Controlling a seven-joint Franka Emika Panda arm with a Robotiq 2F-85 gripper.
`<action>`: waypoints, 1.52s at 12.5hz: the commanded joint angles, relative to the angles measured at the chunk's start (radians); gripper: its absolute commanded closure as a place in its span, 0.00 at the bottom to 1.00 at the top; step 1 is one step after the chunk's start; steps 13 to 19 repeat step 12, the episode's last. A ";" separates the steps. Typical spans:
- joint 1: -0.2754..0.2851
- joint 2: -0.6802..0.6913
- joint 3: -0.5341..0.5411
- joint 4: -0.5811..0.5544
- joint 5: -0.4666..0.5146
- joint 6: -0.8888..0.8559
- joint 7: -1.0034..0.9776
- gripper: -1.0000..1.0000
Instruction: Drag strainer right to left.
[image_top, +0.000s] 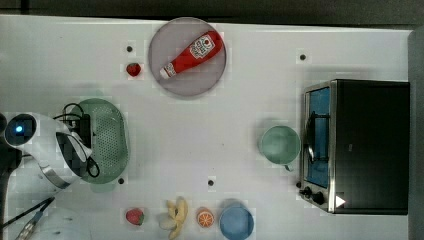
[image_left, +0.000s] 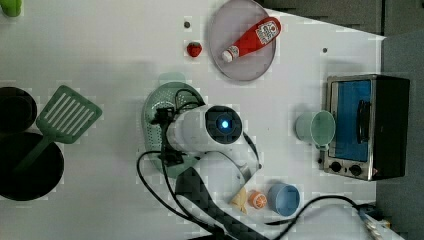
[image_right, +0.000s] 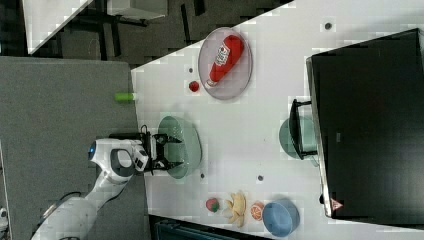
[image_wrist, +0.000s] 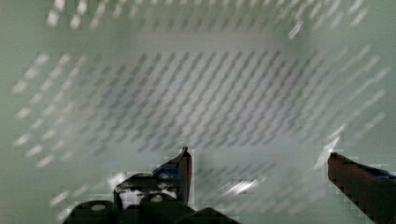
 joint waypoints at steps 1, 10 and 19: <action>-0.009 -0.210 -0.096 -0.002 0.013 -0.174 -0.222 0.00; -0.076 -0.689 -0.496 0.021 -0.042 -0.495 -0.834 0.00; -0.093 -0.753 -0.584 0.042 -0.143 -0.577 -1.059 0.00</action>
